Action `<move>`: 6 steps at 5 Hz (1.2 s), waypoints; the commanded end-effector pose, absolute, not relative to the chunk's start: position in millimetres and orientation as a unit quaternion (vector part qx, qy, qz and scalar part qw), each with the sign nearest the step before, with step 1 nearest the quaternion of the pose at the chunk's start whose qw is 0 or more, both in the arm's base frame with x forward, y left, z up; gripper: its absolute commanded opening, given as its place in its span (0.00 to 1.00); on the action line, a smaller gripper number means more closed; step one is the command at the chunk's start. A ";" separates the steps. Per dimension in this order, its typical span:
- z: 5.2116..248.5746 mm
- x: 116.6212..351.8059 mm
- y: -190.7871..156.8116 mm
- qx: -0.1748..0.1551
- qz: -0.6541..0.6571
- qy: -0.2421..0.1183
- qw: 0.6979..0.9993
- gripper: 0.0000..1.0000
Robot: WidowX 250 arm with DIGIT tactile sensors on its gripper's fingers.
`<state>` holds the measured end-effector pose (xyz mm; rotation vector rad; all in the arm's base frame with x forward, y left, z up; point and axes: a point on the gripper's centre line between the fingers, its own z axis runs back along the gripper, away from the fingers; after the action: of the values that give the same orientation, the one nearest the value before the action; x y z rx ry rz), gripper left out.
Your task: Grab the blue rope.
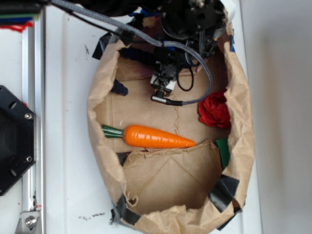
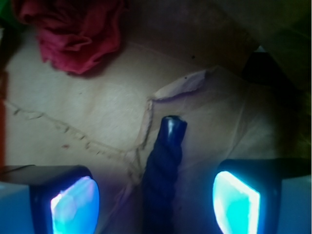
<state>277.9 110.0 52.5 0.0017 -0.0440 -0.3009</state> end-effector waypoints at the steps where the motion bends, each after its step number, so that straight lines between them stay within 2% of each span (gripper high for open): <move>1: 26.3 267.1 78.7 0.030 -0.168 -0.040 0.985 1.00; 2: 19.1 270.7 77.9 0.025 -0.166 -0.027 0.986 0.82; 3: 20.9 272.7 80.3 0.020 -0.162 -0.027 0.986 0.00; 6: 29.7 271.8 83.8 0.017 -0.153 -0.024 0.988 0.00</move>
<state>266.8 89.8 20.5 0.0188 -0.0146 -0.3101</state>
